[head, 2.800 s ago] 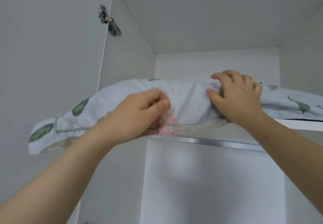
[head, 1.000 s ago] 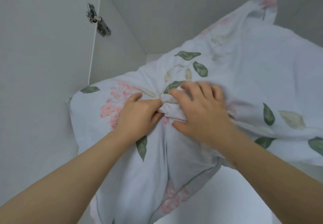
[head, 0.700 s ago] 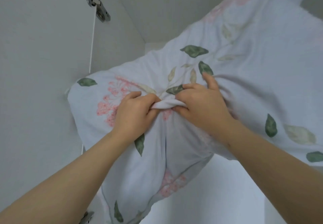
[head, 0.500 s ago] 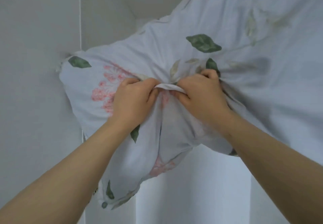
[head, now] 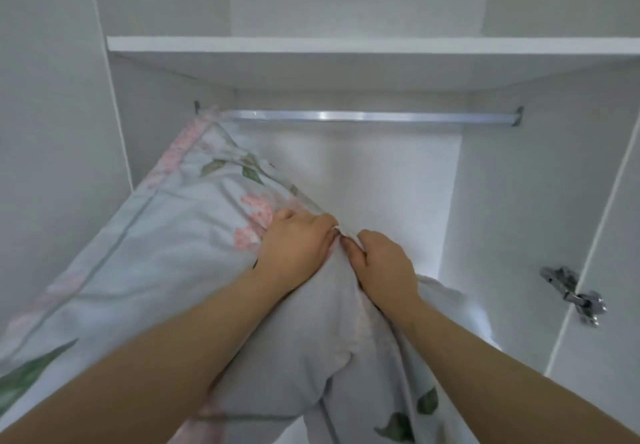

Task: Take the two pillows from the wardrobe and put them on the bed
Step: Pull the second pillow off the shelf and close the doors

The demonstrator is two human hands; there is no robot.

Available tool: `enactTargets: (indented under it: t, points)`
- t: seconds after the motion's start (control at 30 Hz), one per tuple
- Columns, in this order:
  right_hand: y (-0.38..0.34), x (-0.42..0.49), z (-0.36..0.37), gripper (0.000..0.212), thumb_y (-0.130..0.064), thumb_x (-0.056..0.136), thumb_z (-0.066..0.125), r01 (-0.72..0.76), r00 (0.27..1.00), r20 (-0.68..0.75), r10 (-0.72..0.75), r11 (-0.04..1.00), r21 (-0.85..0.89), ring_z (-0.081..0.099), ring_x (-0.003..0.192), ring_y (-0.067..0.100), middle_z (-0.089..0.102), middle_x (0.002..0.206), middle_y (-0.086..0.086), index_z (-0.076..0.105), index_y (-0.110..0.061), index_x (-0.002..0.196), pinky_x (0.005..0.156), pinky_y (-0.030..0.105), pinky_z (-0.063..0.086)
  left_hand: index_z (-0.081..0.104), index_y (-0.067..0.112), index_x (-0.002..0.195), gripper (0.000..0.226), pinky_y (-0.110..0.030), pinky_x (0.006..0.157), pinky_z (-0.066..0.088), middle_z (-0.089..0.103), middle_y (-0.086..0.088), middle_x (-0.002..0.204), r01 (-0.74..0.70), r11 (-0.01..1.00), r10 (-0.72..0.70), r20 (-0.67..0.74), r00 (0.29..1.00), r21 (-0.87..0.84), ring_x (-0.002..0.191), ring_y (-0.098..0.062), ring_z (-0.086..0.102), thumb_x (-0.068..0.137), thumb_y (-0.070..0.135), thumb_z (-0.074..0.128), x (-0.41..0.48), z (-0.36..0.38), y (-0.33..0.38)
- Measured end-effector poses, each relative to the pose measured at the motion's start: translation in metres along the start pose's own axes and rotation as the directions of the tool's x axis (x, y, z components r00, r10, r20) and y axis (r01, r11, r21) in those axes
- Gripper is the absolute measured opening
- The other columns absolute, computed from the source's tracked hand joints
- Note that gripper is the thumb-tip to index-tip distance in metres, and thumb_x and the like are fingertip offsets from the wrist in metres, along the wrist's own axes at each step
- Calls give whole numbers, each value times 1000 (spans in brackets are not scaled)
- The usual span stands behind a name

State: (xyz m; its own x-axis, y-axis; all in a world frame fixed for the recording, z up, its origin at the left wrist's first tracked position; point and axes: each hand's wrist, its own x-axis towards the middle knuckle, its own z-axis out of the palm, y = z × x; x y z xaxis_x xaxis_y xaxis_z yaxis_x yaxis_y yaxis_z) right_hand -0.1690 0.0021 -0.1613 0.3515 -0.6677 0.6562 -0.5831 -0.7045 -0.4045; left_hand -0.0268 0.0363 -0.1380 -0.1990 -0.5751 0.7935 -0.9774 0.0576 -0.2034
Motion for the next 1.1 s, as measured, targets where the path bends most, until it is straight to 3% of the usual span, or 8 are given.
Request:
enactTargets:
  t: [0.23, 0.33, 0.5, 0.63, 0.73, 0.83, 0.97, 1.1]
  points:
    - [42, -86, 6, 38, -46, 92, 30, -91, 981, 176, 86, 996, 21, 52, 81, 27, 52, 80, 7, 33, -19, 66, 67, 31, 31, 66, 23, 100, 43, -34, 93, 38, 72, 4, 92, 393, 835, -203, 448, 871, -385, 90, -16, 63, 82, 47, 36, -76, 1, 49]
    - [53, -120, 5, 38, -48, 89, 26, -123, 965, 236, 112, 992, 35, 47, 77, 24, 47, 77, 4, 34, -18, 66, 67, 30, 30, 62, 31, 105, 42, -43, 97, 37, 66, 10, 103, 621, 737, -438, 512, 739, -267, 106, -13, 56, 83, 54, 35, -116, -3, 45]
    - [49, -165, 3, 37, -43, 93, 39, -184, 956, 252, 148, 975, 124, 42, 72, 20, 42, 72, -2, 33, -20, 65, 67, 27, 27, 33, 26, 138, 78, -53, 106, 23, 35, -7, 145, 848, 441, -753, 635, 172, 294, 134, -30, 31, 77, 73, 42, -183, -7, 25]
    - [42, -183, 4, 33, -28, 96, 45, -246, 945, 262, 196, 953, 175, 45, 67, 20, 40, 65, -6, 36, -17, 66, 67, 30, 35, 43, 12, 134, 107, -46, 109, 32, 49, -14, 136, 986, -105, -566, 808, -166, 129, 123, -32, 47, 52, 77, 66, -203, -22, 12]
    - [40, -188, 3, 38, -29, 96, 42, -276, 944, 243, 224, 938, 209, 40, 63, 17, 38, 62, -7, 30, -24, 61, 65, 31, 35, 60, 6, 118, 77, -35, 86, 52, 69, -13, 107, 936, -348, -368, 912, -181, 45, 95, -26, 65, 60, 53, 77, -206, -37, 16]
    - [43, -188, 4, 36, -31, 97, 39, -293, 929, 279, 245, 945, 147, 42, 66, 18, 38, 66, -7, 30, -24, 63, 67, 30, 35, 58, 2, 116, 75, -38, 81, 55, 68, -16, 106, 943, -333, -444, 879, -171, 16, 91, -30, 67, 58, 42, 84, -200, -33, 19]
    - [47, -185, 7, 38, -42, 94, 23, -163, 905, 389, 174, 985, -60, 48, 74, 22, 45, 70, -8, 45, -23, 69, 67, 29, 30, 62, 0, 110, 55, -40, 75, 56, 69, -20, 99, 932, -316, -521, 854, -14, -178, 84, -33, 67, 63, 20, 80, -169, -43, 21]
    - [16, -159, 11, 41, -15, 85, 48, -129, 940, 307, 150, 988, -89, 48, 116, 27, 56, 128, 0, 53, -25, 125, 91, 36, 36, 63, 1, 104, 44, -36, 64, 56, 70, -19, 89, 935, -261, -468, 879, 97, -242, 75, -33, 67, 64, 13, 76, -146, -58, 36]
